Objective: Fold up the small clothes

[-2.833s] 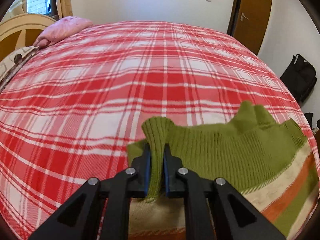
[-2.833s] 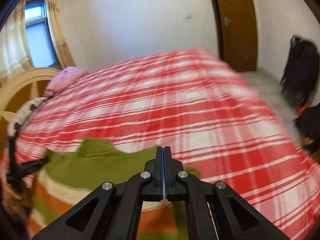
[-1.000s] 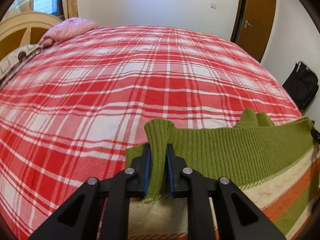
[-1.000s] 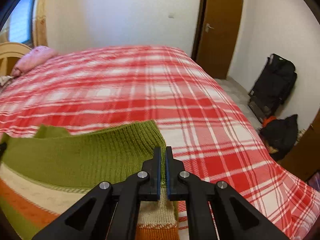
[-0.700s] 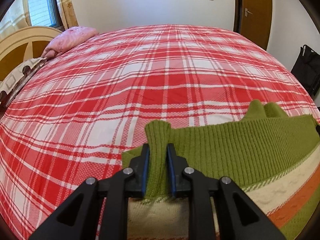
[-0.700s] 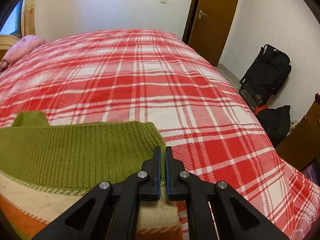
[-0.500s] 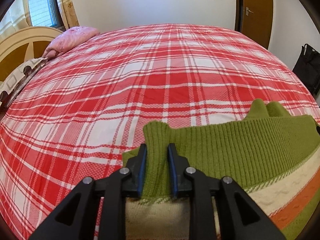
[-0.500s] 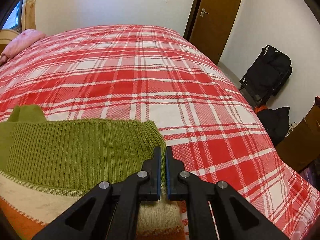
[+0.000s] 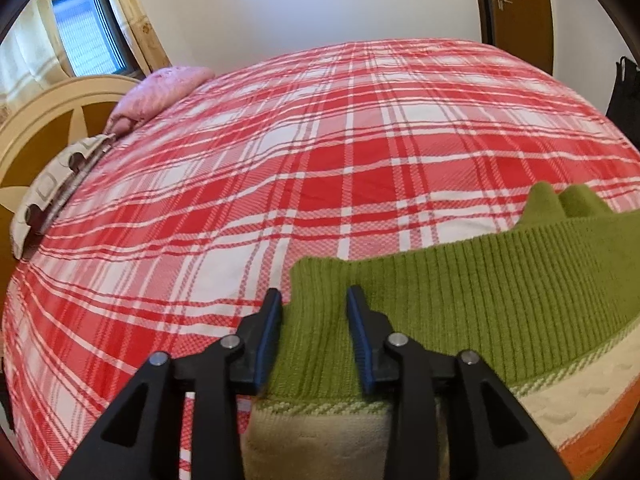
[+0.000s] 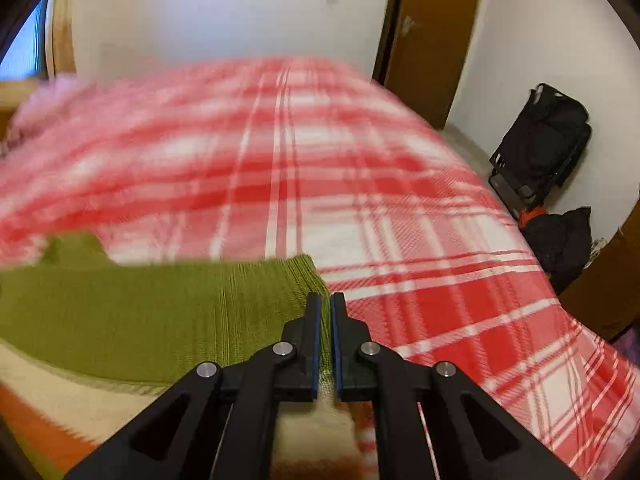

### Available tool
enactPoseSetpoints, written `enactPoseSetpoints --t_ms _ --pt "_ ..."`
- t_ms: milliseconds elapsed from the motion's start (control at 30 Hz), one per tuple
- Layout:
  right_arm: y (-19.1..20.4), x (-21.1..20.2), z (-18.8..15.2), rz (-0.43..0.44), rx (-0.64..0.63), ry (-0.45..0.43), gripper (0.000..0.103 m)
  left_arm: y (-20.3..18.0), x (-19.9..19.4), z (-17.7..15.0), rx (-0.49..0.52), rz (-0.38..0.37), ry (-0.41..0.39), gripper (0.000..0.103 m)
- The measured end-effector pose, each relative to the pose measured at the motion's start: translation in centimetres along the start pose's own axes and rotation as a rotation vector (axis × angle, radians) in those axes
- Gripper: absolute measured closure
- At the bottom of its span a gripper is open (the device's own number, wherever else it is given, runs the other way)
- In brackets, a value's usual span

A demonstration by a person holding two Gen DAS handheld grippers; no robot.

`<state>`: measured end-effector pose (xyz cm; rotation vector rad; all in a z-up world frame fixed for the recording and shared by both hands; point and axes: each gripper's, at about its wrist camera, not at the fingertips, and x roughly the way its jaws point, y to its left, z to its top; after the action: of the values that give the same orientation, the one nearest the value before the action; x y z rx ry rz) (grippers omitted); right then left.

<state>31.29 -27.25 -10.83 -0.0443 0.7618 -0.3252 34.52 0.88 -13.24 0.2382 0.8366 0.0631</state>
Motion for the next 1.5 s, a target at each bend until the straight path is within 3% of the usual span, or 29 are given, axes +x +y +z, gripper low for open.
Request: enactPoseSetpoints --t_ms 67,133,200,300,433,567,667,1000,1067,1100,1133,1200,1300,1433,1500 --pt "0.2 -3.3 -0.2 -0.074 -0.044 -0.092 0.097 0.5 0.1 0.0 -0.022 0.028 0.004 0.049" --pt "0.4 -5.4 -0.6 -0.049 -0.066 -0.102 0.097 1.1 0.4 0.1 -0.056 0.05 0.015 0.03" --pt "0.7 -6.9 -1.3 0.012 -0.063 -0.083 0.097 2.0 0.7 0.2 -0.101 0.035 0.033 0.026" --pt "2.7 -7.9 -3.7 0.102 -0.114 -0.018 0.097 2.2 0.8 0.1 -0.115 0.029 0.037 0.025" --pt "3.3 -7.1 -6.8 0.174 -0.083 0.087 0.097 1.3 0.3 0.3 -0.066 0.08 0.026 0.023" --pt "3.3 -7.5 -8.7 0.159 -0.11 0.052 0.097 1.2 -2.7 -0.2 0.064 0.068 -0.012 0.024" --pt "3.2 -7.5 -9.4 0.161 -0.107 0.012 0.097 1.7 -5.3 -1.7 0.108 0.024 -0.033 0.019" --pt "2.7 -7.6 -9.5 0.188 -0.084 0.001 0.096 5.5 -10.3 -10.2 -0.072 -0.082 0.037 0.018" --pt "1.8 -7.9 -9.4 0.254 -0.03 0.042 0.09 6.7 -10.7 -11.7 -0.141 -0.104 0.063 0.018" --pt "1.5 -8.1 -9.5 0.276 -0.003 0.058 0.077 7.1 -10.8 -12.3 -0.165 -0.112 0.071 0.018" --pt "1.2 -8.6 -9.5 0.306 0.035 0.073 0.058 7.5 -10.9 -12.7 -0.183 -0.119 0.073 0.018" --pt "1.1 -10.0 -9.6 0.391 0.11 0.072 0.033 8.2 -11.3 -13.7 -0.206 -0.118 0.058 0.018" --pt "2.4 -12.5 -9.6 0.551 0.177 0.051 0.032 8.3 -11.3 -14.3 -0.209 -0.129 0.05 0.018" --pt "6.1 -14.8 -8.8 0.615 0.13 0.072 0.032 9.0 -11.1 -14.5 -0.272 -0.193 0.071 0.018" --pt "8.1 -15.3 -8.2 0.65 0.096 0.091 0.032 9.6 -11.5 -15.2 -0.34 -0.282 0.069 0.018"
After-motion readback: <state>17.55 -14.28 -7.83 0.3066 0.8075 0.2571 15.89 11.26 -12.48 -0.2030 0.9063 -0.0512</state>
